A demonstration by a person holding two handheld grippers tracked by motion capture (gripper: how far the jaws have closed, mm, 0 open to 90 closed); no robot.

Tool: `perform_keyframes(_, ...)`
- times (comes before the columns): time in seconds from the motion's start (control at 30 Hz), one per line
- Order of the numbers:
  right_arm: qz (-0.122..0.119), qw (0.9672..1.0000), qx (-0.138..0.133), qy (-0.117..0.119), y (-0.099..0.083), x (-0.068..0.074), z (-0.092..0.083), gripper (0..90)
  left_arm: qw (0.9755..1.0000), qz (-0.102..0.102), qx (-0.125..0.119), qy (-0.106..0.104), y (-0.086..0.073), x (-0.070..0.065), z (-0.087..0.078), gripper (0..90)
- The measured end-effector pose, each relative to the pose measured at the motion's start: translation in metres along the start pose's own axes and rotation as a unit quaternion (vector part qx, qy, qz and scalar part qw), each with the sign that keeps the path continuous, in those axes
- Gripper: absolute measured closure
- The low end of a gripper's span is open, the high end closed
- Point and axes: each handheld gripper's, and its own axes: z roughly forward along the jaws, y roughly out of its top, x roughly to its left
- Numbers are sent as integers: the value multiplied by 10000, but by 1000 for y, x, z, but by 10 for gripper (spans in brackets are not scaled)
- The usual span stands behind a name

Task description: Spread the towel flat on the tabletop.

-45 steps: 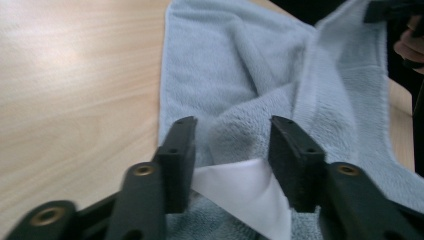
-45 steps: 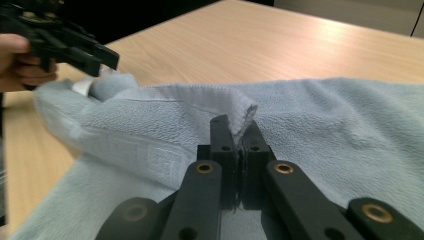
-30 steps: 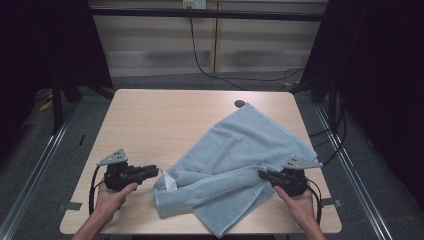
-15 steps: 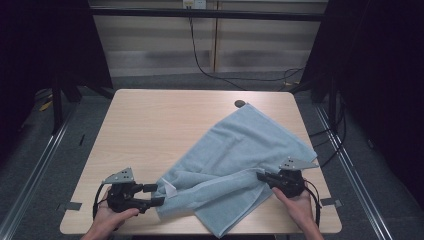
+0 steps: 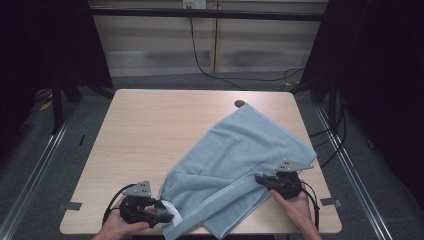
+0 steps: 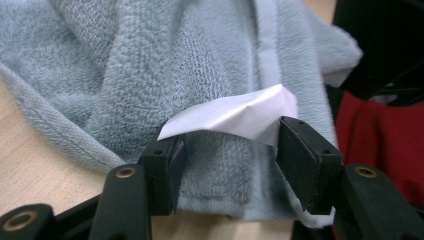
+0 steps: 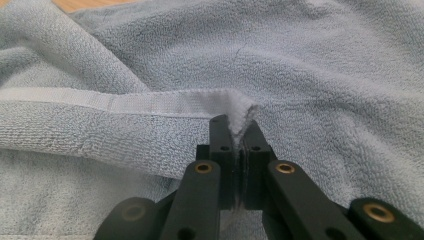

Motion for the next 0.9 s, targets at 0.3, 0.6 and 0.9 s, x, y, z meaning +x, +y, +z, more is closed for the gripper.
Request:
perform_keyframes(0.3,-43,9990,438,-105,-1,-6,26,877,9984,216,42,522,13,17,9,828)
perform_keyframes(0.6,261,9990,254,-270,21,-39,53,882,9961,-312,-259,782,32,59,17,827)
perform_keyframes(0.9,318,9986,162,-382,27,-46,62,882,9927,-484,-866,689,26,60,-19,719)
